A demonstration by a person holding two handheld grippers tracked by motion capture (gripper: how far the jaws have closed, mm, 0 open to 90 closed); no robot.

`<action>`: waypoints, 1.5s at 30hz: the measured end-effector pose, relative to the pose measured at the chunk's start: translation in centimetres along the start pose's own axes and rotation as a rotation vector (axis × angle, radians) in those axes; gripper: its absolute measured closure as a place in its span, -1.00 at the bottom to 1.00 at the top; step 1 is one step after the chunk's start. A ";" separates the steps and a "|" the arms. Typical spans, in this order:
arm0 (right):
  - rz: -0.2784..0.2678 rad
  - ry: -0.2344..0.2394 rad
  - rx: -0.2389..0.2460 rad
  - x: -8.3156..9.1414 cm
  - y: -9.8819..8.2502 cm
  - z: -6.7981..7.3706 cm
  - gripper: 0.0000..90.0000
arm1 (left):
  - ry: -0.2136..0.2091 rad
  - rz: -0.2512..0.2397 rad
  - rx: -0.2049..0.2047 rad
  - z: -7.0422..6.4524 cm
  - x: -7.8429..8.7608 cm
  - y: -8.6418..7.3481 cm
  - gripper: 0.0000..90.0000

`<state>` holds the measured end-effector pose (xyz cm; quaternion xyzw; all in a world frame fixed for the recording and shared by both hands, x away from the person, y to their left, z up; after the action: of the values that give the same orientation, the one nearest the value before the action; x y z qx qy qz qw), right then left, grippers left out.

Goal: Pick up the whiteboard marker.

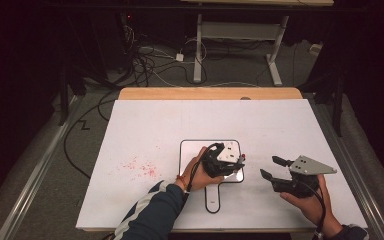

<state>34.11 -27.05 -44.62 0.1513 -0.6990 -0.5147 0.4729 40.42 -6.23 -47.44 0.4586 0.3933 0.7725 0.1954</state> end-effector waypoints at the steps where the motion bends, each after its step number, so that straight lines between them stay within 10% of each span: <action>1: 0.001 -0.003 0.000 0.0 0.0 0.0 -0.13 | 0.000 0.000 0.000 0.0 0.0 0.0 0.75; 10: -0.003 0.011 0.005 -0.3 -0.1 0.0 -0.13 | 0.075 0.024 0.110 4.3 -1.3 -0.6 0.75; 19: -0.045 0.006 0.007 0.4 0.3 -0.1 -0.12 | -0.047 -0.041 0.014 -0.3 -0.8 0.3 0.75; 24: -0.065 0.000 0.013 0.7 0.5 -0.3 -0.12 | -0.055 -0.057 0.004 0.1 -1.2 0.4 0.75; 38: -0.056 0.006 0.036 0.5 0.2 -0.3 -0.13 | 0.111 -0.002 0.094 6.1 -2.6 -0.7 0.75; 45: -0.058 0.005 0.043 0.5 0.3 -0.2 -0.13 | 0.165 0.027 0.141 6.4 -2.5 -0.8 0.75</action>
<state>34.08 -27.43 -44.11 0.1829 -0.7042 -0.5125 0.4561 47.19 -4.61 -47.75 0.4113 0.4551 0.7807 0.1192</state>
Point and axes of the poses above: each handheld gripper's, and its own axes: x roughly backward along the jaws, y roughly out of its top, z roughly to its left, the point moved 4 cm from there along -x, roughly forward along the jaws, and after that the axes turned 14 degrees about y, right-handed, at the moved point
